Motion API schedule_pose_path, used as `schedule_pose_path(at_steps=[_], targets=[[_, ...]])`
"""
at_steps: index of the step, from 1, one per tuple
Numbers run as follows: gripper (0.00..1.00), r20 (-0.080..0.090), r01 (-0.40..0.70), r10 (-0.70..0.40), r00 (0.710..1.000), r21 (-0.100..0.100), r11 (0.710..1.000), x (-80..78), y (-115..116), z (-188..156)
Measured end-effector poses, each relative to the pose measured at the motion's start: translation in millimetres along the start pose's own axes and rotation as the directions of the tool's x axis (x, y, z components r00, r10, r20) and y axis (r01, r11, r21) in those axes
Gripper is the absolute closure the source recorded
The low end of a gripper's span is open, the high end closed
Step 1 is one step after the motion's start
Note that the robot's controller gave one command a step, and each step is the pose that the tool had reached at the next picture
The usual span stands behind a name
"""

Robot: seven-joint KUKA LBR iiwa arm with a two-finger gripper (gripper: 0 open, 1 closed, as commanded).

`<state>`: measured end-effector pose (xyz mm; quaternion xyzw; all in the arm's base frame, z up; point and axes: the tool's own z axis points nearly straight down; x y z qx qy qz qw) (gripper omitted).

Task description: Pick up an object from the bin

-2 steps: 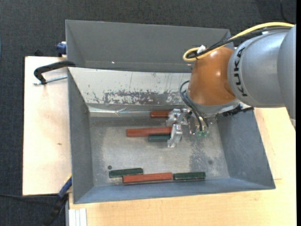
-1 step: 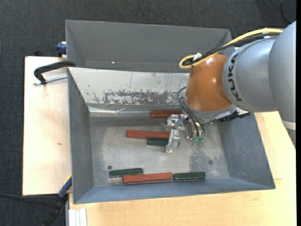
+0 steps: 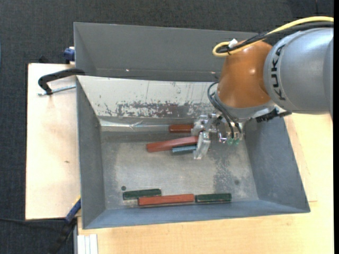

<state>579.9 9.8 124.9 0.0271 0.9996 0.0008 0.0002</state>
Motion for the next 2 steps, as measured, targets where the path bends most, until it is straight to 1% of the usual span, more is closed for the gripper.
schedule_pose_path(at_steps=[1,2], targets=[[1.0,0.0,-0.039,0.039,0.999,0.001,0.999,18.8,-2.3,-59.0],[1.0,0.005,-0.014,0.014,1.0,0.001,1.0,-7.5,3.9,-103.6]])
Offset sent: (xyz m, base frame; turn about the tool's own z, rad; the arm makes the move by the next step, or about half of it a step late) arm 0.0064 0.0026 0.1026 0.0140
